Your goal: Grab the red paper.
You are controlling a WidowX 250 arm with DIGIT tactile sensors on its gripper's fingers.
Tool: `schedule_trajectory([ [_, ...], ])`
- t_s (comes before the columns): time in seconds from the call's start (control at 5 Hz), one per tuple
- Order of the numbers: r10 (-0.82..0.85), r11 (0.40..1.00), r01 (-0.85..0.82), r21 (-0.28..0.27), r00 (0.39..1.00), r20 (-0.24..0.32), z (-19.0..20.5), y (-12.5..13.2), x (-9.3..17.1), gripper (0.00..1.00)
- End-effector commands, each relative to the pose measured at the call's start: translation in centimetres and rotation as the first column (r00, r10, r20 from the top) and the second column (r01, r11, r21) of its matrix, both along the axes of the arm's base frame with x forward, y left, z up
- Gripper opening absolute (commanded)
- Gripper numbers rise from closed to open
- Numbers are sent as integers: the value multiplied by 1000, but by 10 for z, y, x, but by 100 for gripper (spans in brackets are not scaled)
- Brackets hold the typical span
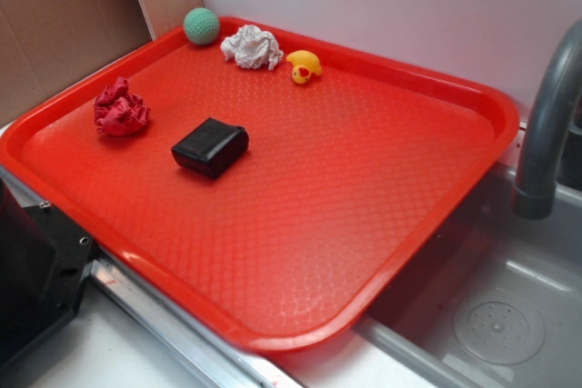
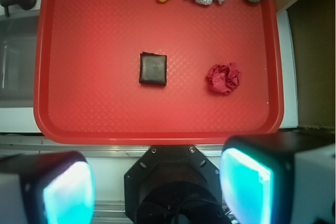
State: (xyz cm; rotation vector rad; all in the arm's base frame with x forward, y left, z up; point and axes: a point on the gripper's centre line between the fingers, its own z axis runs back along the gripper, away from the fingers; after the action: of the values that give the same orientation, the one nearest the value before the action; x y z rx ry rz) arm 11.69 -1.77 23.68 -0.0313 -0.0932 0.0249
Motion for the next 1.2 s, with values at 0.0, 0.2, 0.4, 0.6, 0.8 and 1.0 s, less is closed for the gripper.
schedule_trajectory([
  [0.0, 0, 1000, 0, 0, 1000, 0, 0, 0, 0, 100],
  [0.2, 172, 985, -171, 27, 985, -33, -40, 29, 22, 100],
  [0.4, 271, 961, -268, 65, 961, -50, -78, 60, 56, 100],
  [0.6, 339, 939, -336, 76, 940, -31, -104, 78, 68, 100],
  [0.8, 394, 918, -390, 71, 918, -44, -144, 87, 80, 100],
  [1.0, 409, 910, -403, 92, 910, -60, -169, 97, 70, 100],
])
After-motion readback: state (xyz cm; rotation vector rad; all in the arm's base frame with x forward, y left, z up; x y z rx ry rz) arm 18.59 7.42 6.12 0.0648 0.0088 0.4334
